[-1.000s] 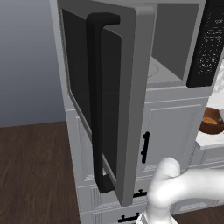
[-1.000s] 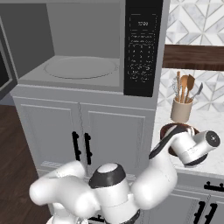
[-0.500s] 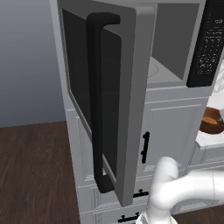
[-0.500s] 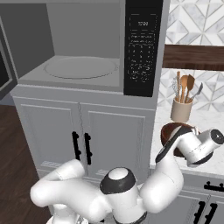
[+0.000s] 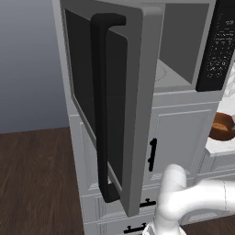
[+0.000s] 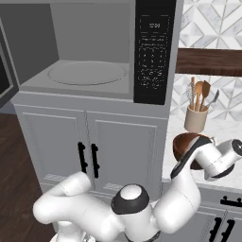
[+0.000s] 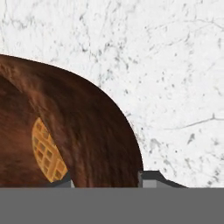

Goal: Open the microwave, place the bowl with waffle inside the microwave, then close the microwave door and turn it on.

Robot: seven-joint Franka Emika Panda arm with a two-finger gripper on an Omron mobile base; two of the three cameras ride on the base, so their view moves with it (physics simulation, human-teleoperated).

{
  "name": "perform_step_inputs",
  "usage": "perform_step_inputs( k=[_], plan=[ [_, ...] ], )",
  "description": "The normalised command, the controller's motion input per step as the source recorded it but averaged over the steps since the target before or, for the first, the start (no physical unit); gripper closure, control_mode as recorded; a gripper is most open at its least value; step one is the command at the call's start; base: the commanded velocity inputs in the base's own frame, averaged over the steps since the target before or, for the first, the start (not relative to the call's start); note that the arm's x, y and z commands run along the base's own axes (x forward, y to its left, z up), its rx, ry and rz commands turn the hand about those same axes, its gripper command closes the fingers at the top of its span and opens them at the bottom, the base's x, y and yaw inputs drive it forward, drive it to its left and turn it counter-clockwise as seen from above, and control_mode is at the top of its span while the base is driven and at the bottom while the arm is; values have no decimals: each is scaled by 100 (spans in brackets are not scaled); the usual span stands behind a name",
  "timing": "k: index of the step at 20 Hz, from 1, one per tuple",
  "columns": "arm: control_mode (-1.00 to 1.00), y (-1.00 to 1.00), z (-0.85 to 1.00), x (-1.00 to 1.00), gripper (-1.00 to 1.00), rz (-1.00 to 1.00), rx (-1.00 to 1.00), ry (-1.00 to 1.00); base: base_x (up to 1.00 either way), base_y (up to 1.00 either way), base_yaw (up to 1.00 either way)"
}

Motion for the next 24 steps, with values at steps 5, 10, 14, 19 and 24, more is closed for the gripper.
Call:
perform_step_inputs(
  k=[5, 10, 14, 19, 24],
  plan=[
    [-100, -7, 8, -34, 100, 0, 0, -1, 0, 0, 0],
    [-100, -66, 41, -98, 100, -5, 0, -1, 0, 0, 0],
    [-100, -63, 66, -100, 100, -7, 0, -9, 0, 0, 0],
    [-100, -5, 99, -100, 100, 0, 0, -16, 0, 0, 0],
    [-100, 1, 91, -100, 100, 0, 0, -20, 0, 0, 0]
  ],
)
